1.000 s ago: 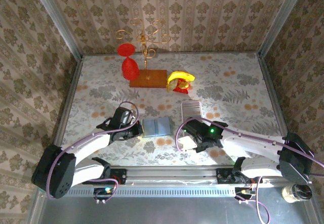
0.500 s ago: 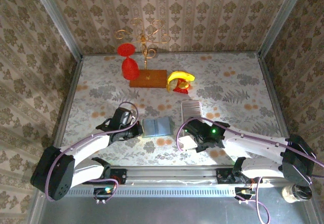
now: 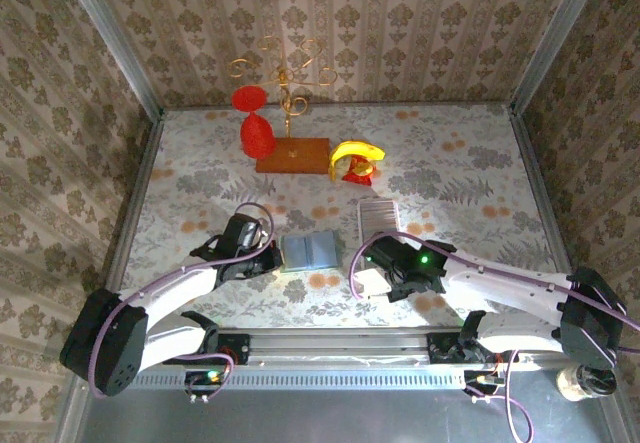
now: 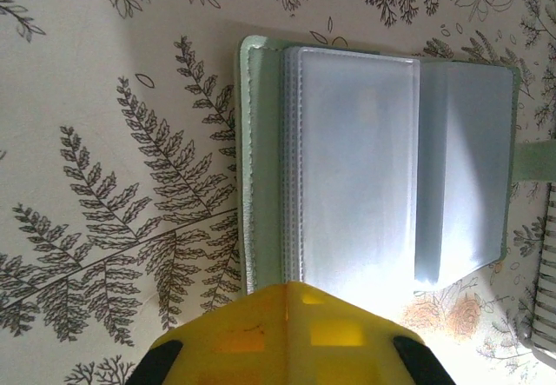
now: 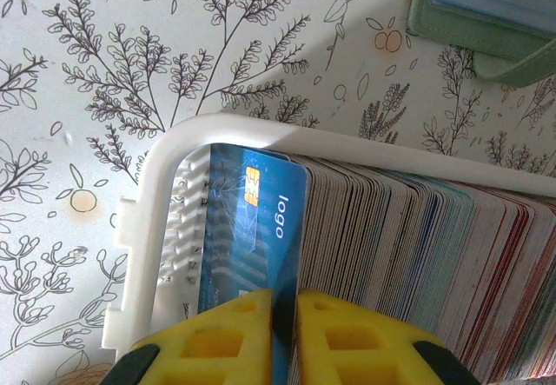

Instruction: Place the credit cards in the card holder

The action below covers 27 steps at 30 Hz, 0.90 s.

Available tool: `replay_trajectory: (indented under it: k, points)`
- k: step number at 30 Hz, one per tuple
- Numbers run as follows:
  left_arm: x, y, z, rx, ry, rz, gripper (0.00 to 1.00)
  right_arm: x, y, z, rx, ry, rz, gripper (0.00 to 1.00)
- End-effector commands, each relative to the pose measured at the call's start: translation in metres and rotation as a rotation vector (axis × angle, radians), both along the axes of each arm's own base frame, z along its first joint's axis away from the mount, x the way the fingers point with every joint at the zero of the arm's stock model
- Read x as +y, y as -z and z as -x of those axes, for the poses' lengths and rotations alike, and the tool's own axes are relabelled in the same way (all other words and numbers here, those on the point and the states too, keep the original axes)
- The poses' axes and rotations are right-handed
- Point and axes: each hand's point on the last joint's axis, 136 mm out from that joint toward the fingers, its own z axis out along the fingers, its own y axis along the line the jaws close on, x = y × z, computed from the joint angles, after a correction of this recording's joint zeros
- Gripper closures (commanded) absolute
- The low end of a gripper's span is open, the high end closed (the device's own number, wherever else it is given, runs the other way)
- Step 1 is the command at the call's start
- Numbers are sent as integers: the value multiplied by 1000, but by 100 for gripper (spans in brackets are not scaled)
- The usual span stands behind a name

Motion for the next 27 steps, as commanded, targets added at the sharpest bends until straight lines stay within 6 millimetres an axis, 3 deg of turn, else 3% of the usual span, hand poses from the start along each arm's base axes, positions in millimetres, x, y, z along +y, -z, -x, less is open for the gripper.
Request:
replay_trajectory:
  k: [1, 18, 23, 27]
  points:
    - [0, 0, 1, -4, -9, 0, 100, -4, -14, -8, -46, 29, 2, 87]
    - [-2, 3, 0, 6, -3, -5, 100, -3, -29, 9, 60, 71, -27, 89]
    - [-2, 3, 0, 8, -2, -8, 100, -3, -34, 14, 88, 78, -39, 100]
    - [2, -1, -2, 6, -12, -31, 100, 1, -47, 23, 142, 106, -80, 100]
